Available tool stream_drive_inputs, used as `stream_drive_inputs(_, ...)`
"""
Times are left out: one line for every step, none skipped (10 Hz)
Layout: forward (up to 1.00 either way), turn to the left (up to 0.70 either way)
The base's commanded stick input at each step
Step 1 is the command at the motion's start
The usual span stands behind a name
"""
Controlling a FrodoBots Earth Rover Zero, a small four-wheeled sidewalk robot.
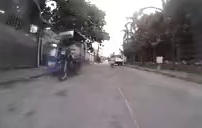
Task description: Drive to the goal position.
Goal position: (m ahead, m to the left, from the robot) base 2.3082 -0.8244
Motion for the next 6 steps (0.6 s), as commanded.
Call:
stream_drive_inputs(1.00,0.00)
stream_drive_inputs(1.00,0.00)
stream_drive_inputs(1.00,0.00)
stream_drive_inputs(1.00,0.00)
stream_drive_inputs(1.00,0.00)
stream_drive_inputs(1.00,0.00)
